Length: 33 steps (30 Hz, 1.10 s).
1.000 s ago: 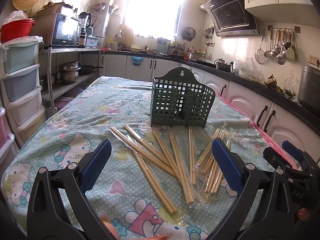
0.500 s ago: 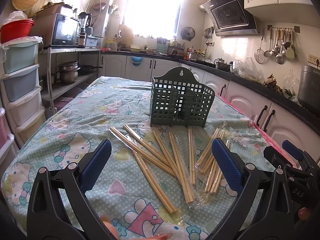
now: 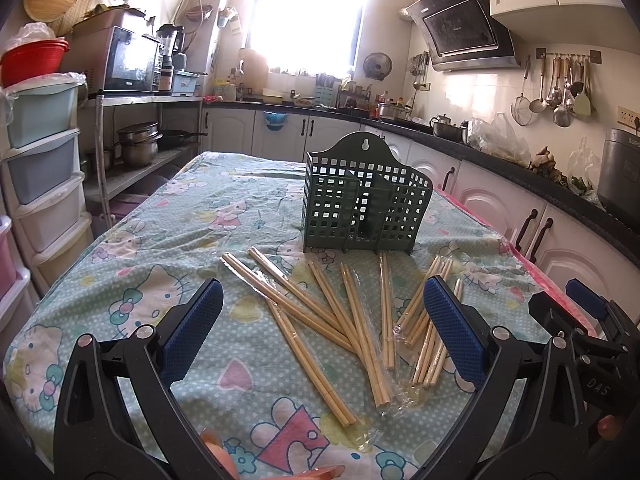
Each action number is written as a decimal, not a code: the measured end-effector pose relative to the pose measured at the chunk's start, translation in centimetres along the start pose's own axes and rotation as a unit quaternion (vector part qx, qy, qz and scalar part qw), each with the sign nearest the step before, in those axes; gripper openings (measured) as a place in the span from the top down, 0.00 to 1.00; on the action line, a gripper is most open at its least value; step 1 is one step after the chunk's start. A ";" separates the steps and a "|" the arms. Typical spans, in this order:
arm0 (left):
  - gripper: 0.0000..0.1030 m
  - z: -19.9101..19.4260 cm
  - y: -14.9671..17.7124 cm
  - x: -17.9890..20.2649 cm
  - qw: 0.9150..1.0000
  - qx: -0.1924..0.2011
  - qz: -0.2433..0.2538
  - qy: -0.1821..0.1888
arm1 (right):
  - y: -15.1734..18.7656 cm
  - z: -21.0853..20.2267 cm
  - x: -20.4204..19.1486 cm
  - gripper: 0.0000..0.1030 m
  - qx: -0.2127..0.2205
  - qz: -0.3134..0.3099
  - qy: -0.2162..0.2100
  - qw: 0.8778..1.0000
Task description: Organize utensils
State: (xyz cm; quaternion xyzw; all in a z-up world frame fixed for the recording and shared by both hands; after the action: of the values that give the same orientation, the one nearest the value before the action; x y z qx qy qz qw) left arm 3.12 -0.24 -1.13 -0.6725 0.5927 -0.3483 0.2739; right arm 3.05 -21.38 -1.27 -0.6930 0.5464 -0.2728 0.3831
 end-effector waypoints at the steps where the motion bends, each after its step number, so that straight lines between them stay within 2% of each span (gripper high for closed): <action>1: 0.10 0.0 0.0 0.0 1.000 0.000 0.000 0.001 | 0.0 0.0 -0.1 0.06 -0.001 -0.001 0.000 1.000; 18: 0.10 0.8 -0.6 -3.3 0.999 -0.006 -0.047 -0.007 | -1.1 2.6 -1.1 0.06 -0.037 -0.023 -0.023 0.999; 33: 0.10 2.4 -2.3 -5.1 0.997 -0.041 -0.064 0.012 | -3.1 4.7 -3.3 0.06 -0.054 -0.062 -0.047 0.996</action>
State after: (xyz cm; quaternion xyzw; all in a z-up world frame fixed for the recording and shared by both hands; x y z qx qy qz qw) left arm 6.11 5.01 -1.49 -0.7154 0.5655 -0.3488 0.2162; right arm 7.64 -16.80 -1.14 -0.7568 0.4982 -0.2336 0.3528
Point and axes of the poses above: each gripper's, at about its wrist camera, not at the fingertips, and z roughly the way its jaws point, x to its right, y to its underside, the point moved 4 cm from there along z, roughly the way its jaws point, and after that the axes turned 14 degrees about -x, right-handed, at the moved point
